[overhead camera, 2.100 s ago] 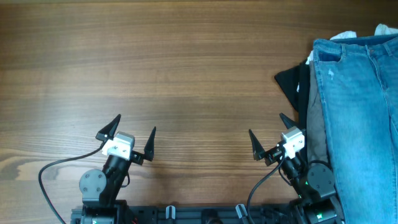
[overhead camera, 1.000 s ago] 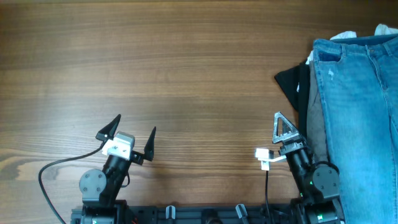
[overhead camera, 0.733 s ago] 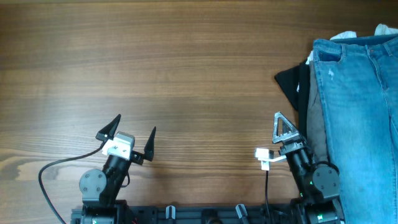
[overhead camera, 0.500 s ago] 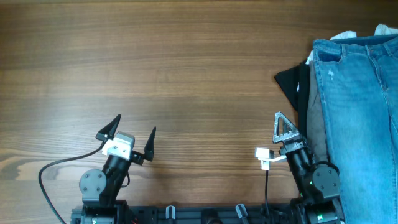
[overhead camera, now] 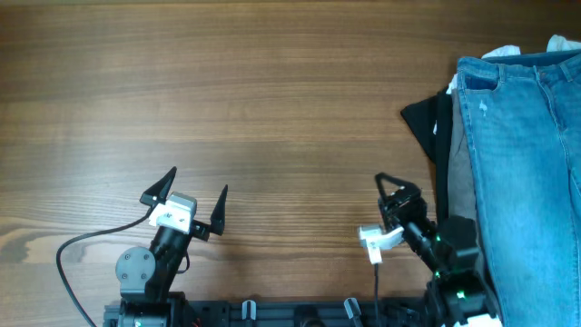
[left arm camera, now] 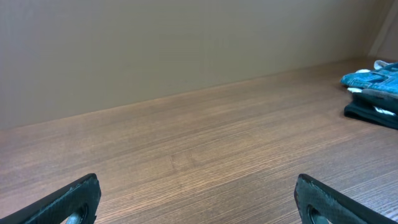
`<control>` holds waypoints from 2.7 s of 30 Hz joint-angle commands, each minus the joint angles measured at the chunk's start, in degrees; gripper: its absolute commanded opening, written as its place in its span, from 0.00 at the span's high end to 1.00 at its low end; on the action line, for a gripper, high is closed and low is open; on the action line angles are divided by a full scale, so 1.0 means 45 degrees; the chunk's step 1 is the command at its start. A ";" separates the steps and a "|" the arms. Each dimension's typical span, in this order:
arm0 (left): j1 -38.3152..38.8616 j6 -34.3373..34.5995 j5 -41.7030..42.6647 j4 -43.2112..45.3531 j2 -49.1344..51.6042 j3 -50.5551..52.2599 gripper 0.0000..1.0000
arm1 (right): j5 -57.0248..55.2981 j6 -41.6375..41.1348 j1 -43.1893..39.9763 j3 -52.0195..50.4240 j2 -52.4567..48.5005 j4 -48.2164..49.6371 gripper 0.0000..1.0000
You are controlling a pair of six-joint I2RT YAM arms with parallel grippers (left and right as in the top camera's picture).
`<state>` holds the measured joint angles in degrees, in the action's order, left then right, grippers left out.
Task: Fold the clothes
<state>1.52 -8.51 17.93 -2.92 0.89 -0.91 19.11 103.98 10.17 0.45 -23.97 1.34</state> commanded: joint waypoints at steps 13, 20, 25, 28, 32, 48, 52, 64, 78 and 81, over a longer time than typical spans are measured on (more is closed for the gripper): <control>0.0063 0.0078 0.0107 0.0078 -0.0015 0.0126 0.00 | -0.6256 0.3891 -0.0063 0.0000 -0.4983 -0.0034 0.00; 0.0063 0.0083 0.0107 0.0078 -0.0015 0.0126 0.00 | -0.6256 0.3895 -0.0063 0.0005 -0.6212 0.0466 0.00; 0.0063 0.0078 0.0107 0.0073 -0.0015 0.0126 0.00 | -0.5731 0.3895 -0.0063 0.0010 -0.6266 0.2084 0.00; 0.0063 0.0083 0.0107 0.0073 -0.0015 0.0126 0.00 | -0.4226 0.3895 -0.0063 0.0019 -0.6256 0.3643 0.00; 0.0063 0.0083 0.0107 0.0073 -0.0015 0.0126 0.00 | 0.0510 0.3891 -0.0063 0.0019 -0.6256 0.7193 0.00; 0.0063 0.0083 0.0107 0.0073 -0.0015 0.0126 0.00 | 0.5489 0.3905 -0.0063 0.0024 -0.6271 1.1958 0.00; 0.0063 0.0083 0.0107 0.0078 -0.0015 0.0126 0.00 | 0.5600 0.3900 -0.0063 0.0024 -0.6266 1.1856 0.00; 0.0063 0.0083 0.0107 0.0078 -0.0015 0.0126 0.00 | 0.9369 0.1015 -0.0063 0.0024 -0.6271 1.3629 0.00; 0.0063 0.0078 0.0107 0.0078 -0.0015 0.0126 0.00 | 0.8403 -2.7797 -0.0631 0.0107 -0.6256 1.9054 0.00; 0.0063 0.0083 0.0107 0.0078 -0.0015 0.0126 0.00 | 0.8854 -3.0444 -0.1423 0.0471 -0.6256 1.9220 0.00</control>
<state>1.52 -8.51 17.93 -2.92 0.91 -0.91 59.94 0.32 6.92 0.49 -52.12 87.20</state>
